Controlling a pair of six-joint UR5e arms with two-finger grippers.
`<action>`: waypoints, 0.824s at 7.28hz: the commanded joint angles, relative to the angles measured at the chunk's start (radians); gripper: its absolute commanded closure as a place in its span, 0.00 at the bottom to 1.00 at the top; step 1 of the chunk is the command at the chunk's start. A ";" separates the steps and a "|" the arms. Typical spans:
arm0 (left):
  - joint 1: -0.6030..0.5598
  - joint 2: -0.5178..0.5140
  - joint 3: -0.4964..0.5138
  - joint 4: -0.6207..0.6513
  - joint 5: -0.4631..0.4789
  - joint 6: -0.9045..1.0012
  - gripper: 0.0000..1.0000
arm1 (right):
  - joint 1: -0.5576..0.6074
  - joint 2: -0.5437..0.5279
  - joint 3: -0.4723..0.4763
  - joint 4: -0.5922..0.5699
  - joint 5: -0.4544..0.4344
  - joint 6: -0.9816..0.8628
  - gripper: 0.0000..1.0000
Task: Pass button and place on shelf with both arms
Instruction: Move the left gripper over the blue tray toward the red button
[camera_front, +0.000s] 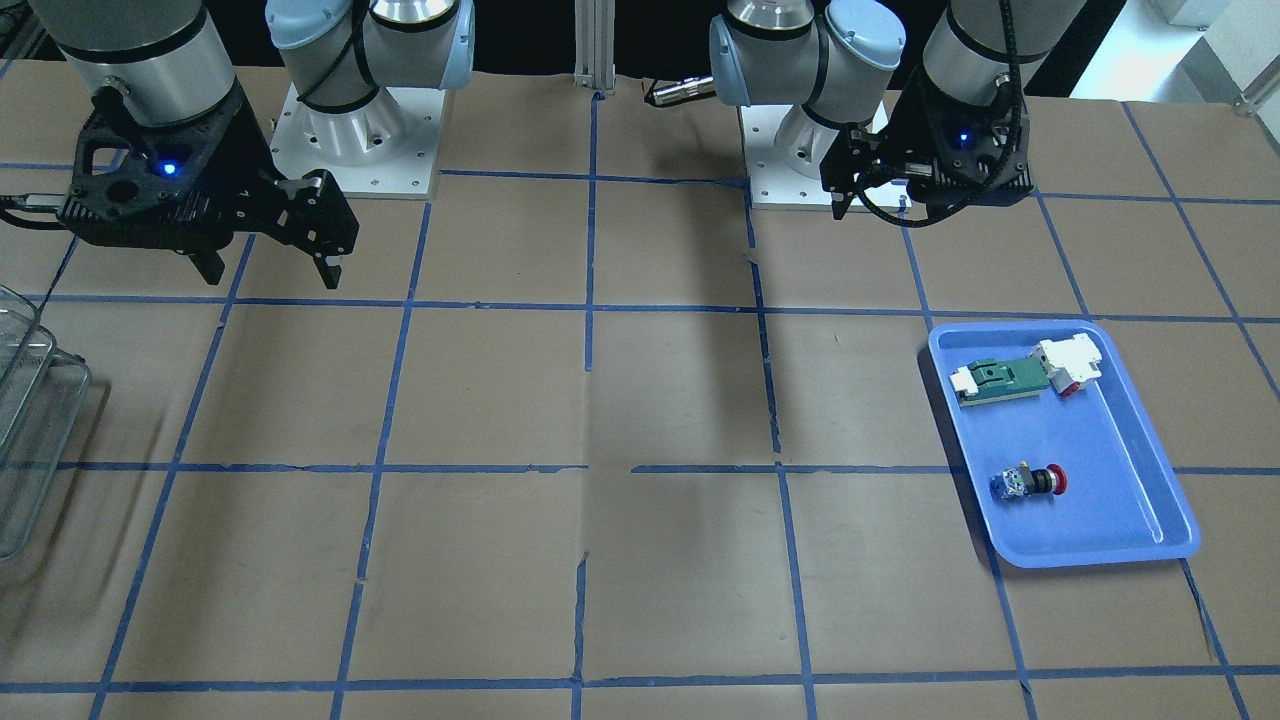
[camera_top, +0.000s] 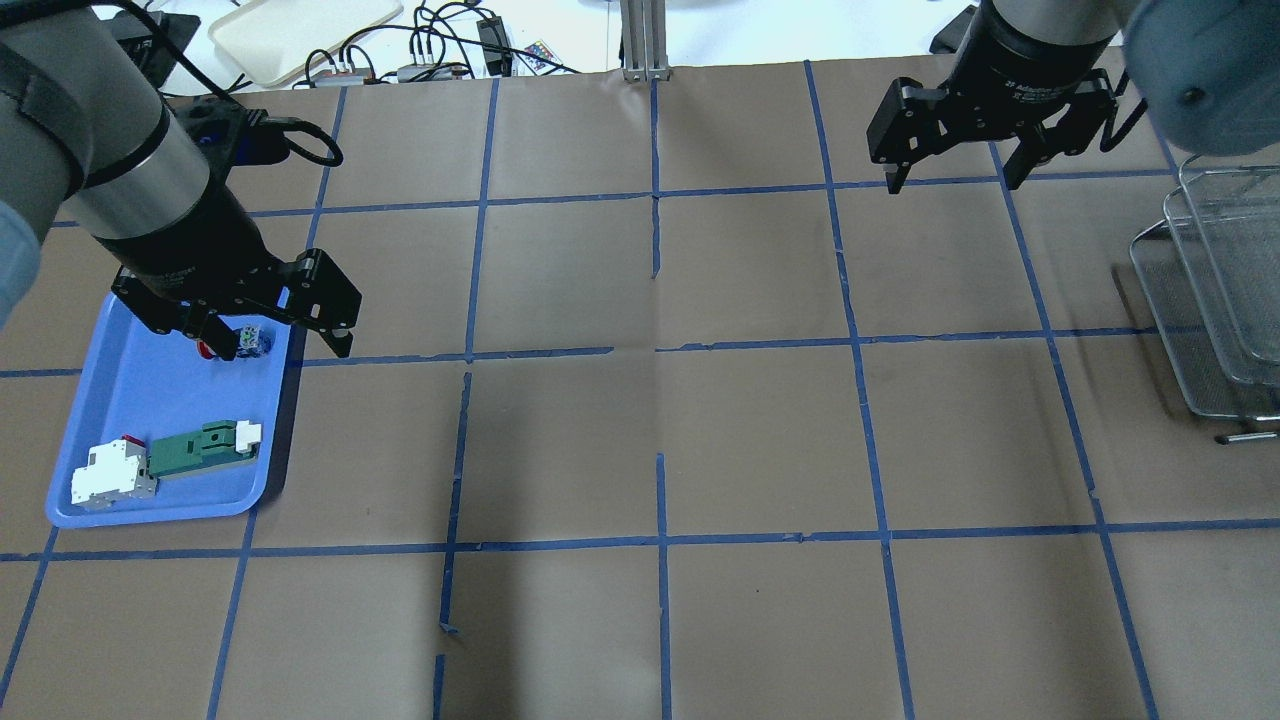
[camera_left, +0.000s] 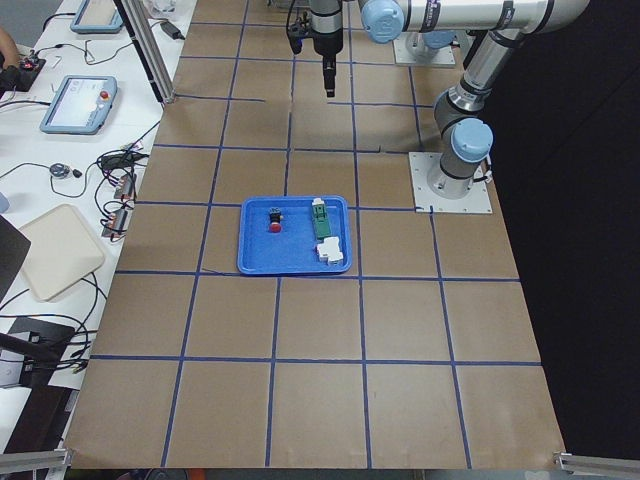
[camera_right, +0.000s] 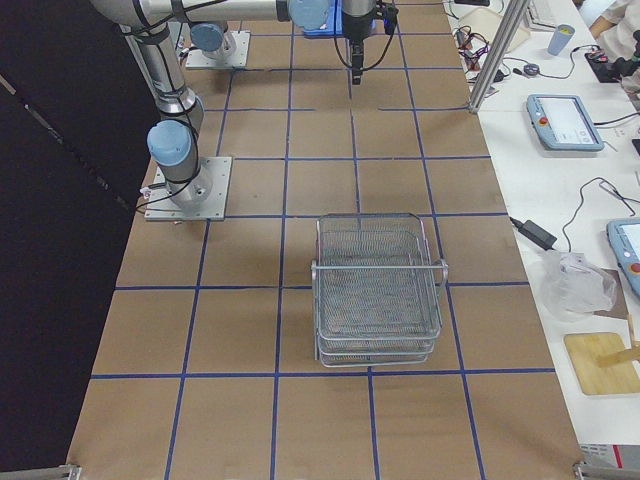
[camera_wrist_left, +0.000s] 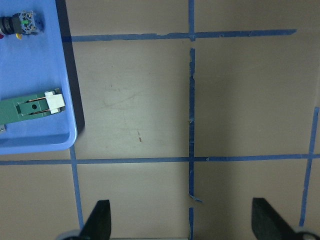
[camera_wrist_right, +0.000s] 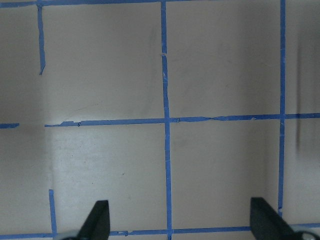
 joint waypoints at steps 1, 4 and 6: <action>-0.001 0.004 -0.008 0.033 -0.050 -0.003 0.00 | 0.000 -0.002 0.004 0.000 0.000 0.000 0.00; 0.001 0.013 -0.008 -0.010 -0.053 -0.003 0.00 | 0.000 -0.002 0.004 -0.001 0.000 0.000 0.00; 0.010 0.010 -0.008 -0.020 -0.062 -0.003 0.00 | 0.000 -0.002 0.005 -0.001 0.002 0.000 0.00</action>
